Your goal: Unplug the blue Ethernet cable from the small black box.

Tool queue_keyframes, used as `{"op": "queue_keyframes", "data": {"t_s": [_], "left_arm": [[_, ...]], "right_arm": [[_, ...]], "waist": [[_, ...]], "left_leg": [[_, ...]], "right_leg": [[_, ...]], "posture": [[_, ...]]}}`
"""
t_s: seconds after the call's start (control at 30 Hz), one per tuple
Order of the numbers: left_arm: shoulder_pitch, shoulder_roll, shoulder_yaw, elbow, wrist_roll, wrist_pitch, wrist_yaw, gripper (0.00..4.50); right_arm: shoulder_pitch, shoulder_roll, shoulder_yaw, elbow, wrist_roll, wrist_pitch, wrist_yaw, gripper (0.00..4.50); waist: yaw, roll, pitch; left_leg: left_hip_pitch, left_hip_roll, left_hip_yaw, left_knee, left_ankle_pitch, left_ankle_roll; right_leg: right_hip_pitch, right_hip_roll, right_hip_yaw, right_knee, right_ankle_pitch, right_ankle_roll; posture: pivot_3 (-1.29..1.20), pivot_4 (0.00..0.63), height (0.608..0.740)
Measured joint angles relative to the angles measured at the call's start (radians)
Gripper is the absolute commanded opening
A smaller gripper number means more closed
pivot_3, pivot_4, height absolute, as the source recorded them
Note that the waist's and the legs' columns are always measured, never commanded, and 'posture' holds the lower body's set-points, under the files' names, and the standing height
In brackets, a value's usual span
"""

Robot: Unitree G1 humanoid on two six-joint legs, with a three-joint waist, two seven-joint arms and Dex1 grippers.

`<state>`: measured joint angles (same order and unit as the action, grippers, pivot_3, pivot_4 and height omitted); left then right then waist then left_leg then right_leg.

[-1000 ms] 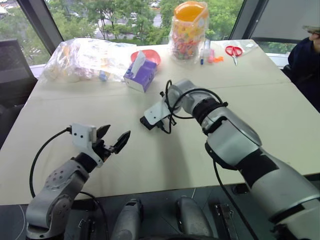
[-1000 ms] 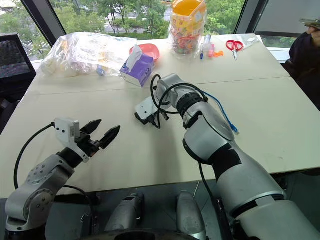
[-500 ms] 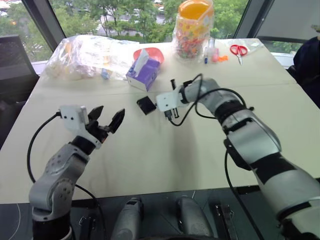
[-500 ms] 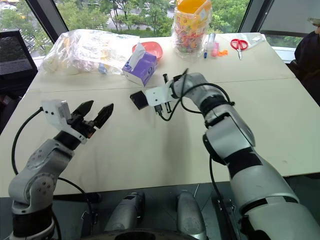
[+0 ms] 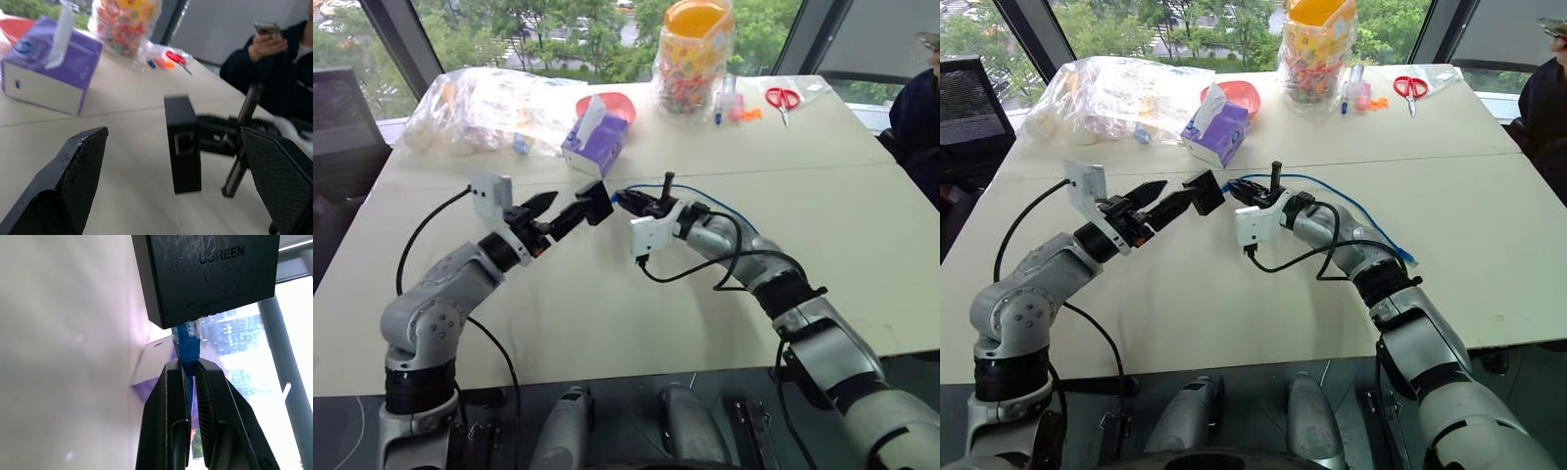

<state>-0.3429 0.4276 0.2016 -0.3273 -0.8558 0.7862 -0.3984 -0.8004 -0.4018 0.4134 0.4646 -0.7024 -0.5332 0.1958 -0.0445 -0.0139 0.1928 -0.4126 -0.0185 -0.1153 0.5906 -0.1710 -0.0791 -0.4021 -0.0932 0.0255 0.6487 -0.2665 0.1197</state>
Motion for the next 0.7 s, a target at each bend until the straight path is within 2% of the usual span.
{"op": "queue_keyframes", "data": {"t_s": [0.27,0.37,0.6,0.63,0.7], "left_arm": [[-0.041,0.006,-0.021,0.049,0.022,0.005,-0.038,4.5],[-0.045,0.004,-0.022,0.05,0.033,-0.001,-0.043,3.68],[-0.045,-0.008,-0.03,0.05,0.045,-0.017,-0.057,0.62],[-0.045,-0.01,-0.031,0.05,0.045,-0.017,-0.058,0.46],[-0.045,-0.013,-0.031,0.051,0.05,-0.017,-0.061,0.47]], "right_arm": [[0.005,-0.009,0.003,-0.056,-0.001,0.035,-0.002,0.04],[0.014,-0.01,0.004,-0.071,0.0,0.042,0.0,0.0],[0.033,-0.011,0.007,-0.1,0.0,0.048,0.025,0.0],[0.035,-0.012,0.007,-0.101,0.0,0.049,0.027,0.0],[0.04,-0.014,0.006,-0.108,0.0,0.05,0.032,0.0]], "waist": [[0.002,-0.001,0.0],[0.001,-0.001,0.001],[0.002,-0.001,0.001],[0.002,-0.001,0.001],[0.002,-0.001,0.001]], "left_leg": [[0.0,0.0,0.0,0.001,0.0,0.0],[0.0,0.0,0.0,0.0,0.0,0.0],[0.0,0.0,0.0,0.0,0.0,0.0],[0.0,0.0,0.0,0.0,0.0,0.0],[0.0,0.0,0.0,0.0,0.0,0.0]], "right_leg": [[0.002,0.0,0.0,-0.002,0.0,0.0],[0.002,0.0,0.0,-0.002,0.0,0.0],[0.002,0.0,0.0,-0.002,0.0,0.0],[0.002,0.0,0.0,-0.002,0.0,0.0],[0.002,0.0,0.0,-0.002,0.0,0.0]], "posture": [[0.0,0.15,0.726],[0.0,0.15,0.726],[0.0,0.15,0.726],[0.0,0.15,0.726],[0.0,0.15,0.726]]}}
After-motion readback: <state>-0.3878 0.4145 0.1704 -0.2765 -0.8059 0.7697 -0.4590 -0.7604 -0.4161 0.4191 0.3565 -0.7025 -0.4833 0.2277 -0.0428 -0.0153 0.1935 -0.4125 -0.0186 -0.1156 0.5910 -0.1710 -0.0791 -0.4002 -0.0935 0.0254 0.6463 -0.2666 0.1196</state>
